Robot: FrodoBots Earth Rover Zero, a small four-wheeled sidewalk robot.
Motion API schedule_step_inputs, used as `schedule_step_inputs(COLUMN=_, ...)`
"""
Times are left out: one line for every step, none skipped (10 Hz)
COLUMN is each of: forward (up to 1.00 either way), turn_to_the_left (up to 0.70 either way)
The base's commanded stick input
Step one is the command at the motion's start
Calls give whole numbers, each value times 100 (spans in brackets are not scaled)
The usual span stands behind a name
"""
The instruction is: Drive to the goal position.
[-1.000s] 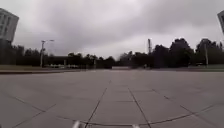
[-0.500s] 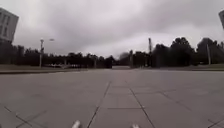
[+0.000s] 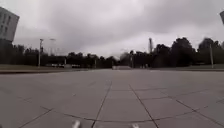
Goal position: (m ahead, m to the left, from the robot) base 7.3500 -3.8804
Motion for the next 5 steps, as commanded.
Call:
schedule_step_inputs(forward=70, turn_to_the_left=-2)
schedule_step_inputs(forward=70, turn_to_the_left=-2)
schedule_step_inputs(forward=70, turn_to_the_left=-21)
schedule_step_inputs(forward=70, turn_to_the_left=-4)
schedule_step_inputs(forward=70, turn_to_the_left=0)
